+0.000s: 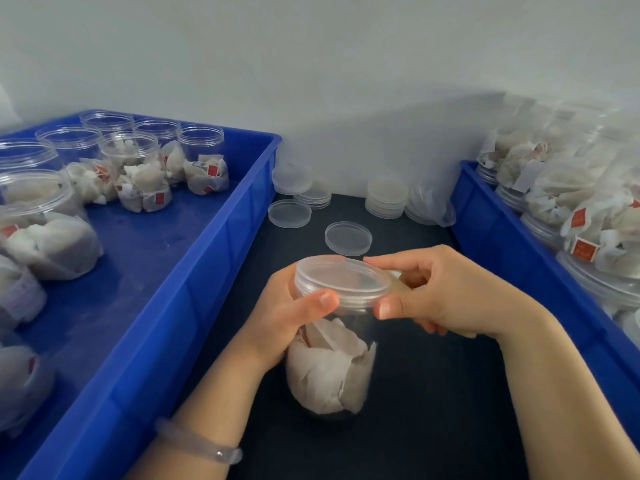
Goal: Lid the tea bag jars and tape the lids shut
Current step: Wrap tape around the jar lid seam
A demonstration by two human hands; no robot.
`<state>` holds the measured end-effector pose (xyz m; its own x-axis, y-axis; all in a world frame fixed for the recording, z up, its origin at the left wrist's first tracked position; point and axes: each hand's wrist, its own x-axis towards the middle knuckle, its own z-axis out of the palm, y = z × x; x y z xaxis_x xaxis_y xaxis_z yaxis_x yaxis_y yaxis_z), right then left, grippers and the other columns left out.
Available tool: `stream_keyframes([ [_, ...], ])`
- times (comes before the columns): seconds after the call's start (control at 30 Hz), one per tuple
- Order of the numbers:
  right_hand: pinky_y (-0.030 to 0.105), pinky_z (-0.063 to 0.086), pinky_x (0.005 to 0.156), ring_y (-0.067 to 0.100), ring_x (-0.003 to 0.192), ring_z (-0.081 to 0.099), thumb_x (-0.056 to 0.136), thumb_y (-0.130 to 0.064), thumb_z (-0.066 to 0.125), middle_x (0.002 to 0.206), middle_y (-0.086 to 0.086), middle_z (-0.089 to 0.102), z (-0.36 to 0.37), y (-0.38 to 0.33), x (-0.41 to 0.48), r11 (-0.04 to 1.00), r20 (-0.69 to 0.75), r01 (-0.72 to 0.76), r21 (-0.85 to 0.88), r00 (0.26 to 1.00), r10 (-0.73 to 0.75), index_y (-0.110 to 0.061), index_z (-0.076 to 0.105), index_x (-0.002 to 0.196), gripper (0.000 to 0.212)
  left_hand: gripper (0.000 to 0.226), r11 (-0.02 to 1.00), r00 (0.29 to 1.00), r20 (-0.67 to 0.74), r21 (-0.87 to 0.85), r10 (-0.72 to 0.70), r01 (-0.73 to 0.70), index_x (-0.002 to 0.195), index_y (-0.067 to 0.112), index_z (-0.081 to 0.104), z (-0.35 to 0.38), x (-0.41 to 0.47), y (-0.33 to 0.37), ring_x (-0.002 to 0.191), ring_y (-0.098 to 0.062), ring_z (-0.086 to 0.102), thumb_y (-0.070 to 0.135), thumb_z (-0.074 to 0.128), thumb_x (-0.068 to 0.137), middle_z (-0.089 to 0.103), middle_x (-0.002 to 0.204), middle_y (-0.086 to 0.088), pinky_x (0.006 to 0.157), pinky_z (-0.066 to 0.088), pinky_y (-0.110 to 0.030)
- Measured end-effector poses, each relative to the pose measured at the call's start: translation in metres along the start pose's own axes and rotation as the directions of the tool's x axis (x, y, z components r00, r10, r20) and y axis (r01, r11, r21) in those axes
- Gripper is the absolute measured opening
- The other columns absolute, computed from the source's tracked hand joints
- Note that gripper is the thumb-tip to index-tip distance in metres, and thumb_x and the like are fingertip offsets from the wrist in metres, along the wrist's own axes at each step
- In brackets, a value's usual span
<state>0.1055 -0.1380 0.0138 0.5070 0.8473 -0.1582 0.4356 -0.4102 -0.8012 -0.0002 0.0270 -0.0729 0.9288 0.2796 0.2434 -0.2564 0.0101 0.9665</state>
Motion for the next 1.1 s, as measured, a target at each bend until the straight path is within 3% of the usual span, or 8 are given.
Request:
stream_keyframes([
  [0.2, 0.024, 0.034, 0.044, 0.014, 0.051, 0.040, 0.056, -0.059, 0.082, 0.073, 0.013, 0.058, 0.011, 0.005, 0.009, 0.994, 0.059, 0.062, 0.086, 0.996, -0.067, -0.044, 0.068, 0.106, 0.054, 0.100, 0.998, 0.999, -0.003, 0.056, -0.034, 0.034, 0.127, 0.025, 0.050, -0.004, -0.001, 0.001, 0.114, -0.007, 0.059, 0.080, 0.070, 0.046, 0.063, 0.122, 0.000, 0.092, 0.048, -0.020],
  [0.3, 0.016, 0.039, 0.050, 0.001, 0.054, 0.051, 0.047, -0.067, 0.072, 0.074, -0.012, 0.066, 0.011, 0.009, 0.012, 0.996, -0.085, 0.075, 0.047, 0.994, -0.071, -0.048, 0.068, 0.098, 0.055, 0.086, 0.973, 0.989, -0.144, 0.229, 0.041, -0.007, 0.131, 0.036, 0.033, 0.001, 0.001, 0.007, 0.111, 0.015, 0.050, 0.071, 0.062, 0.059, 0.051, 0.124, 0.016, 0.083, 0.043, -0.004],
  [0.43, 0.024, 0.051, 0.074, -0.001, 0.089, 0.062, 0.055, -0.074, 0.069, 0.100, -0.025, 0.066, 0.016, 0.009, 0.017, 0.984, -0.105, 0.130, -0.123, 0.984, -0.143, -0.052, 0.061, 0.108, 0.058, 0.122, 0.953, 0.976, -0.209, 0.304, 0.060, 0.006, 0.138, 0.036, 0.026, 0.005, 0.001, -0.003, 0.117, 0.012, 0.048, 0.084, 0.069, 0.035, 0.051, 0.125, 0.025, 0.090, 0.042, -0.008],
  [0.6, 0.007, 0.043, 0.056, -0.010, 0.072, 0.060, 0.084, -0.044, 0.067, 0.097, -0.033, 0.061, 0.010, 0.007, 0.011, 0.969, 0.023, 0.172, -0.179, 0.985, -0.171, -0.055, 0.047, 0.124, 0.046, 0.108, 0.951, 0.957, -0.278, 0.309, 0.090, 0.000, 0.132, 0.038, 0.035, 0.004, 0.003, -0.005, 0.112, 0.013, 0.050, 0.067, 0.078, 0.037, 0.055, 0.119, 0.024, 0.084, 0.040, -0.002],
  [0.73, 0.012, 0.044, 0.052, 0.001, 0.055, 0.056, 0.078, -0.050, 0.066, 0.087, -0.002, 0.067, 0.000, 0.004, 0.002, 0.977, 0.006, 0.122, -0.174, 0.992, -0.123, -0.074, 0.047, 0.101, 0.039, 0.088, 0.948, 0.937, -0.329, 0.319, 0.114, -0.003, 0.121, 0.044, 0.040, 0.008, 0.004, -0.002, 0.106, 0.017, 0.051, 0.062, 0.077, 0.043, 0.057, 0.108, 0.033, 0.079, 0.040, 0.001],
  [0.83, 0.009, 0.040, 0.048, -0.003, 0.050, 0.056, 0.072, -0.058, 0.062, 0.071, -0.006, 0.070, -0.001, 0.004, 0.004, 0.970, -0.054, 0.059, -0.234, 0.996, -0.074, -0.062, 0.060, 0.097, 0.025, 0.087, 0.953, 0.925, -0.353, 0.302, 0.138, -0.027, 0.120, 0.038, 0.047, 0.005, 0.004, 0.000, 0.102, 0.015, 0.055, 0.063, 0.081, 0.045, 0.061, 0.104, 0.028, 0.076, 0.042, -0.001],
  [0.97, 0.009, 0.038, 0.048, -0.006, 0.053, 0.057, 0.067, -0.066, 0.062, 0.068, -0.011, 0.070, -0.001, 0.004, 0.006, 0.972, -0.055, 0.043, -0.231, 0.997, -0.057, -0.052, 0.067, 0.099, 0.035, 0.089, 0.954, 0.940, -0.310, 0.296, 0.139, -0.044, 0.124, 0.030, 0.052, -0.001, 0.003, 0.001, 0.102, 0.010, 0.059, 0.059, 0.084, 0.046, 0.065, 0.106, 0.019, 0.076, 0.045, -0.005],
  [1.1, 0.020, 0.044, 0.059, -0.005, 0.060, 0.059, 0.047, -0.081, 0.059, 0.082, -0.007, 0.070, -0.002, 0.007, 0.008, 0.972, -0.063, 0.008, -0.235, 0.998, -0.023, -0.054, 0.053, 0.124, 0.082, 0.094, 0.964, 0.967, -0.220, 0.258, 0.128, -0.069, 0.125, 0.024, 0.052, -0.002, 0.001, 0.002, 0.107, -0.001, 0.061, 0.059, 0.082, 0.043, 0.067, 0.112, 0.015, 0.084, 0.048, -0.012],
])
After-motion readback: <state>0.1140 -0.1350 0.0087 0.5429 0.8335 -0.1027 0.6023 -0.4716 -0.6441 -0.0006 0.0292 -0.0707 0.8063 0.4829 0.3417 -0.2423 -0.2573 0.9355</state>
